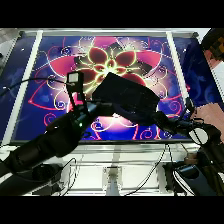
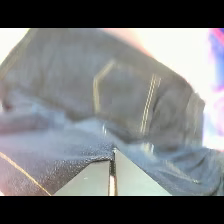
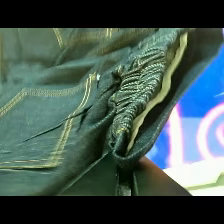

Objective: Fold the clothes and pants, and hang the long-sleeved shirts on hangers.

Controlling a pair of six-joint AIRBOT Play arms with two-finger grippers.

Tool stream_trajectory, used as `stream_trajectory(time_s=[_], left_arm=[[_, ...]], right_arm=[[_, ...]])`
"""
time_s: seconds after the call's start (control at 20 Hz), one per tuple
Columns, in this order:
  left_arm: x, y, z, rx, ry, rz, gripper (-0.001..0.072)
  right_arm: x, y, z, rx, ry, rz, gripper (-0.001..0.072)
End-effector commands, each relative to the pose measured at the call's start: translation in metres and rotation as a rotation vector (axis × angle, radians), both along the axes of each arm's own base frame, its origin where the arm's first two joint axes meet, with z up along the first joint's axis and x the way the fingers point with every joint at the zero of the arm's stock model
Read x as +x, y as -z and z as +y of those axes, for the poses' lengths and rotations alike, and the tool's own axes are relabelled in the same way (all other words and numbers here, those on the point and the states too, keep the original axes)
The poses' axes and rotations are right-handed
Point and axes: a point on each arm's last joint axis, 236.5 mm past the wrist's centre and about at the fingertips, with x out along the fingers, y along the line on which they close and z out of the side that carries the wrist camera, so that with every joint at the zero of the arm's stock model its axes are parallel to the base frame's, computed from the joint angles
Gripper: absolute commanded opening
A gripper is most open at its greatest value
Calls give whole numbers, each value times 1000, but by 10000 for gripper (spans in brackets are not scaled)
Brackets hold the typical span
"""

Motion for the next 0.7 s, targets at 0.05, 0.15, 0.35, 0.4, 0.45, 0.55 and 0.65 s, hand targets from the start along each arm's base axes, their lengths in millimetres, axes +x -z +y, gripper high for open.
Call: stream_trajectory(time_s=[0.05,0.15,0.35,0.4,0.45,0.55,0.65], left_arm=[[58,-30,-3,-102,7,-153,1],[84,-22,-1,-130,-7,-164,2],[124,-1,-10,-180,16,-189,2],[135,9,-9,-211,-1,-169,2],[144,19,-7,-236,-18,-149,2],[158,33,-11,-262,-6,-145,2],[168,47,-13,-267,-2,-134,2]], right_arm=[[45,-6,-8,74,180,-93,30],[63,0,-9,115,252,-99,30],[103,2,-7,163,320,-156,30],[111,4,-7,171,334,-156,30],[118,7,-6,174,344,-155,30],[132,13,-5,171,351,-158,29],[147,13,-3,174,356,-173,30]])
